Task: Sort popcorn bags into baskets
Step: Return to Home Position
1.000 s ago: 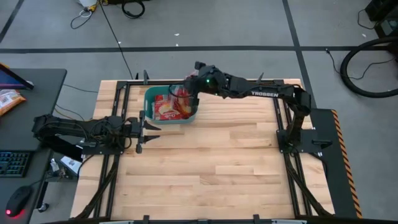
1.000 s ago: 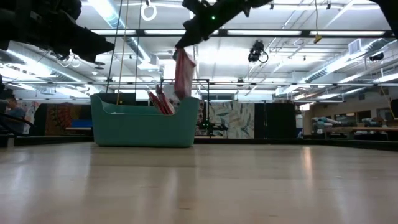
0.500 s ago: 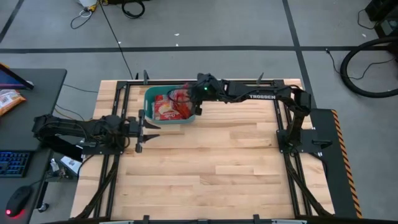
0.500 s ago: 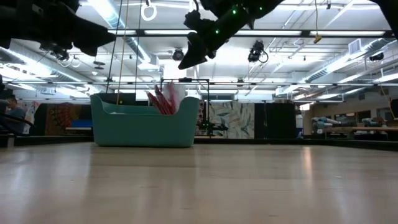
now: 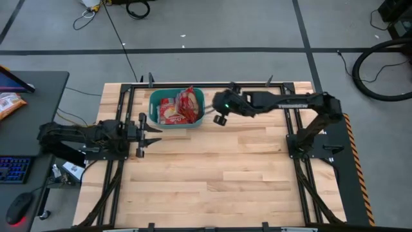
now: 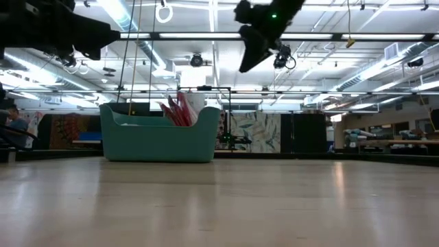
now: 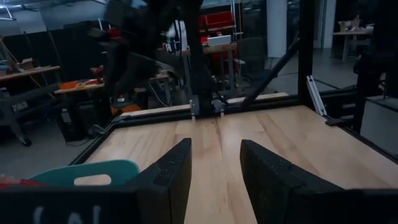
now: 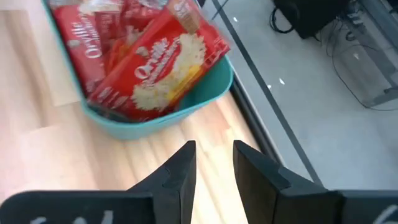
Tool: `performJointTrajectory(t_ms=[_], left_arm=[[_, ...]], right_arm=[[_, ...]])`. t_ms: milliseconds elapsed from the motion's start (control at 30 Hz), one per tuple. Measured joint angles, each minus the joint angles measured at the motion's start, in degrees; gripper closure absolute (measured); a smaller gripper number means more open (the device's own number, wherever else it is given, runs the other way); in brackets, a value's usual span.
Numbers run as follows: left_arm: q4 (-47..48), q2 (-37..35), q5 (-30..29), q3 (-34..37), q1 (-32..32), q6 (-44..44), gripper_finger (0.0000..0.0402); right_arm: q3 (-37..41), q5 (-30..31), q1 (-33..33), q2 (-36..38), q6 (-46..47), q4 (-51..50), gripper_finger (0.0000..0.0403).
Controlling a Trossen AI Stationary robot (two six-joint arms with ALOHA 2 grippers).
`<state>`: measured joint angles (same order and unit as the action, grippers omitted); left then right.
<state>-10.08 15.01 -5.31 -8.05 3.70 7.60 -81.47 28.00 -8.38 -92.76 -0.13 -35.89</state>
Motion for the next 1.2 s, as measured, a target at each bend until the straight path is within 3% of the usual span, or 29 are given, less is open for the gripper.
performJointTrajectory(t_ms=[433,700,800,900,967,1200], left_arm=[[1.4,-2.04,3.0,0.04,0.04,0.13,0.026],[0.42,-1.98,3.02,0.29,0.02,0.09,0.026],[-8.13,-1.93,3.03,4.48,0.0,0.08,0.026],[-14.78,-2.01,1.2,7.55,-0.29,0.65,0.026],[-13.75,-2.11,-1.28,7.37,-0.73,0.78,0.026],[-12.0,-2.87,-1.52,7.37,-2.06,1.04,0.026]], right_arm=[[30.75,2.33,6.66,22.06,13.34,21.38,0.0292],[49.6,-4.41,6.36,37.81,15.7,40.83,0.0292],[55.67,-5.75,5.93,42.59,15.88,47.54,0.0292],[60.43,-6.56,5.45,46.66,17.06,51.77,0.0292],[62.69,-6.76,5.35,49.33,17.17,52.0,0.0292],[69.03,-6.68,5.41,59.15,17.91,53.41,0.0293]])
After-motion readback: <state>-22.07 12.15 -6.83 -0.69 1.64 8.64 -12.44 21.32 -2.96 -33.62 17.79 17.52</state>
